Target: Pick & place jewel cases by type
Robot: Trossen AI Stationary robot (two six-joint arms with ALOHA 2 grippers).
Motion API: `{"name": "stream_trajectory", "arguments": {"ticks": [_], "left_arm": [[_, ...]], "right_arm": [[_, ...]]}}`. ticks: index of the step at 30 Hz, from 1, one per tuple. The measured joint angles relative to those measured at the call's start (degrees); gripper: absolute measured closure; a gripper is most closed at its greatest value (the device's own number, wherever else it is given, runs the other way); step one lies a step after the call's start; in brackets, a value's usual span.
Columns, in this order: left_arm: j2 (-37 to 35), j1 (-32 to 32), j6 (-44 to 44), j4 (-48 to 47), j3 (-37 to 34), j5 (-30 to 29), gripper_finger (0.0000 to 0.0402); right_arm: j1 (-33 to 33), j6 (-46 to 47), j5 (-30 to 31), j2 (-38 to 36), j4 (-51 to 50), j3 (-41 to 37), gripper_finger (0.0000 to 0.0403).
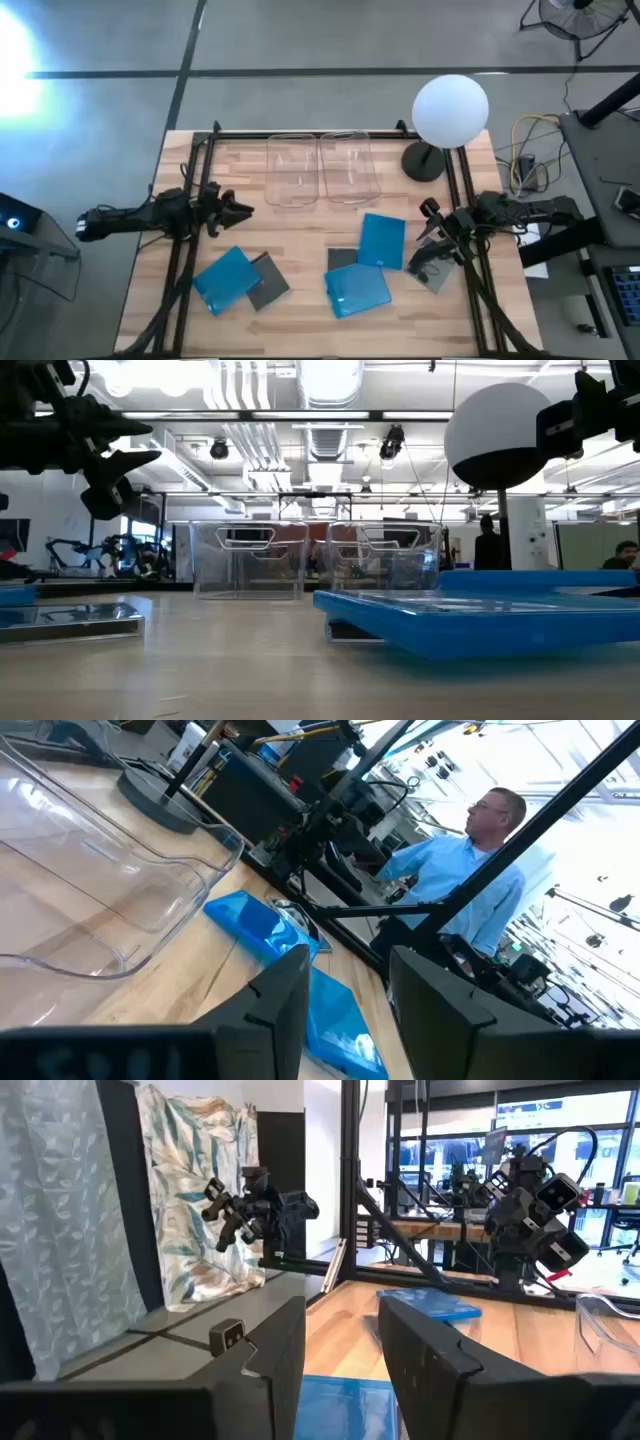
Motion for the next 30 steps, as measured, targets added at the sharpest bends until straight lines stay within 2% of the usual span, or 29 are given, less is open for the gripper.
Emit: {"name": "stream_trajectory", "arguments": {"ticks": [30], "left_arm": [[0.0, 0.0, 0.0, 0.0, 0.0, 0.0, 0.0278]], "right_arm": [[0.0, 0.0, 0.0, 0.0, 0.0, 0.0, 0.0268]]}}
